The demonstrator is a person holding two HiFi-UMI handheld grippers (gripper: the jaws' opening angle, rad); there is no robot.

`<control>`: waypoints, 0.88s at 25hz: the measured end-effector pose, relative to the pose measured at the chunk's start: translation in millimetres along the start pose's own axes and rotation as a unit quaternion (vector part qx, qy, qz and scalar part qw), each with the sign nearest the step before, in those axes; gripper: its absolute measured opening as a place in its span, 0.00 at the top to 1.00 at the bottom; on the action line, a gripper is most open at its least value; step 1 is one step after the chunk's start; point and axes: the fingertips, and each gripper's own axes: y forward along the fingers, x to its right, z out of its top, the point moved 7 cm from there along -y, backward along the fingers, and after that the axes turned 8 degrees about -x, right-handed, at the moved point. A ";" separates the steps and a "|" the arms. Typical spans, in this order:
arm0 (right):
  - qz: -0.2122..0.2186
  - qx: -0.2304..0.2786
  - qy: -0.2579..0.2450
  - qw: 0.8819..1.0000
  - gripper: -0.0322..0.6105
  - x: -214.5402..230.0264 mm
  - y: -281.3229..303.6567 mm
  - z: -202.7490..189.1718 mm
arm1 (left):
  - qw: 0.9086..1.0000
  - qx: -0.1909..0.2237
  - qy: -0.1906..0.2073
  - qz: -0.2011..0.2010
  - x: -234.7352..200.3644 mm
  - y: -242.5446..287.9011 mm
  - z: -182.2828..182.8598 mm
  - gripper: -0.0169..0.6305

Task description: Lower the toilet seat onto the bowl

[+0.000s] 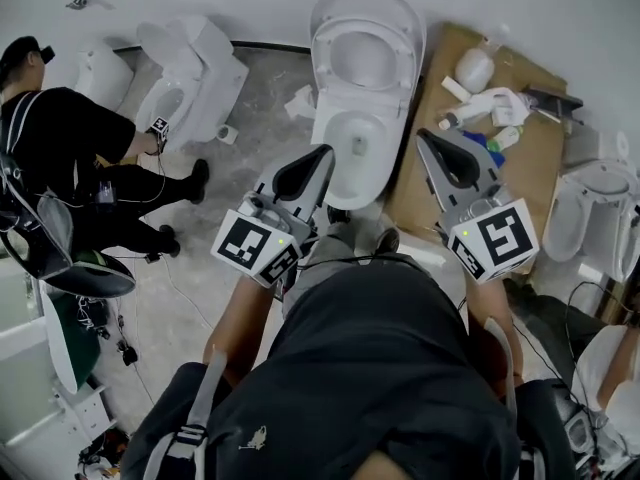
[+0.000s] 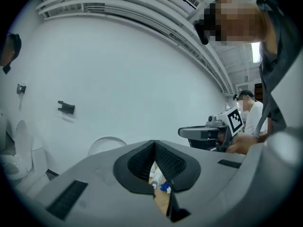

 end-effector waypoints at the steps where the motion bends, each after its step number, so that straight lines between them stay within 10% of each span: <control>1: -0.006 -0.001 0.000 1.000 0.94 0.5 3.8 2.0 | 1.000 0.000 0.003 -0.008 -5.6 3.3 1.6 0.97; 22: -0.104 -0.022 0.001 0.994 0.94 -5.3 78.1 40.1 | 0.990 -0.012 0.029 -0.140 -111.0 58.7 25.9 0.97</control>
